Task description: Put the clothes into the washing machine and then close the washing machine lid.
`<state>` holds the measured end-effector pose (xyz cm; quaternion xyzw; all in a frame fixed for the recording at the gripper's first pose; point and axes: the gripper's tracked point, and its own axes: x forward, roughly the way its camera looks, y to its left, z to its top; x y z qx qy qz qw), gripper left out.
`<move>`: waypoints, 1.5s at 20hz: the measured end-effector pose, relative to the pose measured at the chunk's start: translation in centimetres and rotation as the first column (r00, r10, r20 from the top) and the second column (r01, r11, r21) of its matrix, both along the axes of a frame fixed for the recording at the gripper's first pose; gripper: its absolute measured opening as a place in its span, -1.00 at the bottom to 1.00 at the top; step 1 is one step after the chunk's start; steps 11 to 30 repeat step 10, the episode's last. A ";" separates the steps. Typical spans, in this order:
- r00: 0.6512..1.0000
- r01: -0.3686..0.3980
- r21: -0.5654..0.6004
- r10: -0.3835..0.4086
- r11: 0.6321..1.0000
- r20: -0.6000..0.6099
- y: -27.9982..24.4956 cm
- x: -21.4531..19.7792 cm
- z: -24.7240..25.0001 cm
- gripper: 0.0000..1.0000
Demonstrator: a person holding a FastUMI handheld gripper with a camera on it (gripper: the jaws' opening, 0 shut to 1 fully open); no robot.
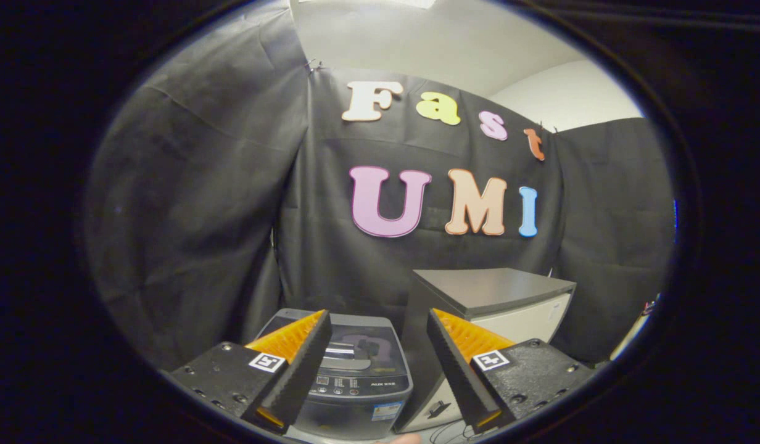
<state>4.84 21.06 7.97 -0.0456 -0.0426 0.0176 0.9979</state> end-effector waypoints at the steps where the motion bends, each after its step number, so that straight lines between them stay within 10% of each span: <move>1: 1.000 0.005 0.022 -0.005 1.000 0.015 -0.7 -0.5 0.4 0.90; 30: 0.995 -0.087 0.095 0.082 0.992 0.056 -1.5 -3.2 1.0 0.92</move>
